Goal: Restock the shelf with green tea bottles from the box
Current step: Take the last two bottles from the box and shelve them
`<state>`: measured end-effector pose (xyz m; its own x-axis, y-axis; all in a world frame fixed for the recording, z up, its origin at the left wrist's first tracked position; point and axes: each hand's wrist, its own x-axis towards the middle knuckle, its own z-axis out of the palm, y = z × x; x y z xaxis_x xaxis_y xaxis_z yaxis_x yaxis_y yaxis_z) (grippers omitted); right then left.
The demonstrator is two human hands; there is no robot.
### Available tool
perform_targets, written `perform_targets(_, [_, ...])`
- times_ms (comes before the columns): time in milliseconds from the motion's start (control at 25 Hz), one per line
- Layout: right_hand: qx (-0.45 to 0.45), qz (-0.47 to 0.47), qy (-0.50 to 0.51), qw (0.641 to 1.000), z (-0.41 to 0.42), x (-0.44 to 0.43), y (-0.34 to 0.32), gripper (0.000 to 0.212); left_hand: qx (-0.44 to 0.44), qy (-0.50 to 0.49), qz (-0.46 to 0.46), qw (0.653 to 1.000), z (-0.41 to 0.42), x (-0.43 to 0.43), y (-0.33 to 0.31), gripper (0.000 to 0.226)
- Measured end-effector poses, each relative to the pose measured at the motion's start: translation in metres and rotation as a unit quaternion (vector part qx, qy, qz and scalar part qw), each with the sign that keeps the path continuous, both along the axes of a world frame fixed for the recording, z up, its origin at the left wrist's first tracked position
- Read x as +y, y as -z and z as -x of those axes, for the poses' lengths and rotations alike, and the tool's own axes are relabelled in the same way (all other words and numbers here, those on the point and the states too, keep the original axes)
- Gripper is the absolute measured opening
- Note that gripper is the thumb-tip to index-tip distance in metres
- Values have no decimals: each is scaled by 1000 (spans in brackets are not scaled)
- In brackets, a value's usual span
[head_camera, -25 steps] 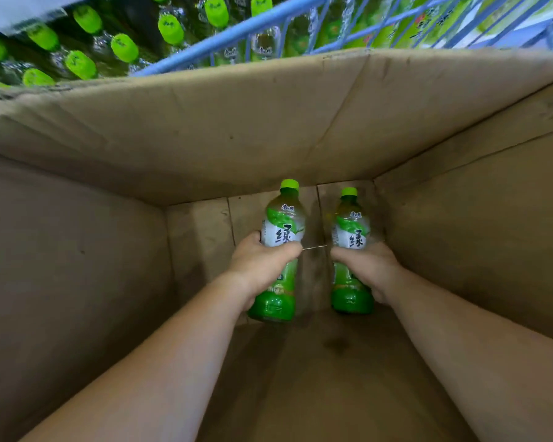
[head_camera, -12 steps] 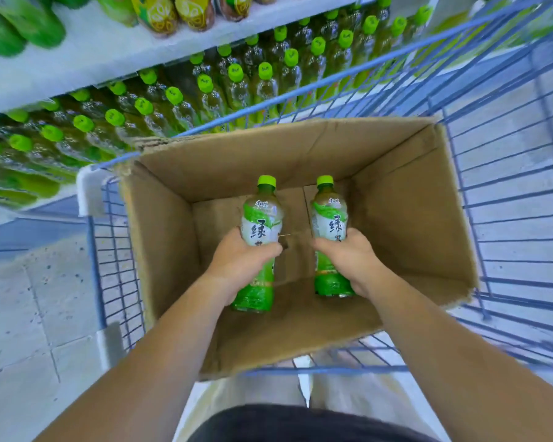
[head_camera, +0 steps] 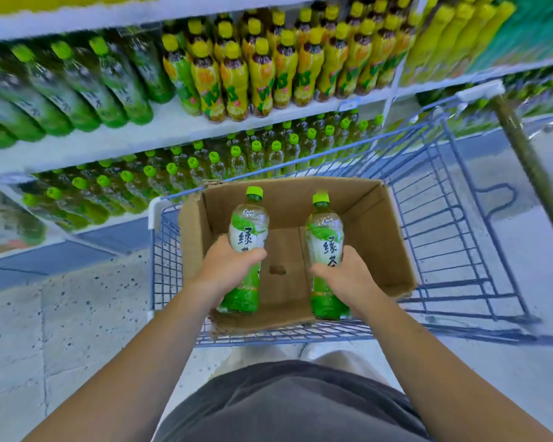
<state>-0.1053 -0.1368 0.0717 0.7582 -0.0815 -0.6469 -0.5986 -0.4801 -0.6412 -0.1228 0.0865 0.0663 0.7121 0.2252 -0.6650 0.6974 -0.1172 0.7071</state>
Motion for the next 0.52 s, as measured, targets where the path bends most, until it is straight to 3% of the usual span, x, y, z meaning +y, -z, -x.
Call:
perform_targets(80, [-12, -5, -21, 1000, 12, 4, -22, 51, -28, -17, 9, 999, 17, 4, -20, 36])
perform_targets(200, [-53, -11, -66, 996, 30, 11, -51, 43, -89, -45, 15, 995, 48, 6, -51, 24])
perform_targets(280, [-79, -14, -93, 992, 46, 18, -67, 42, -125, -68, 14, 990, 73, 5, -70, 31])
perform_targets(520, [-142, -61, -133, 979, 104, 41, -106, 41, -159, -140, -27, 977, 154, 12, -117, 31])
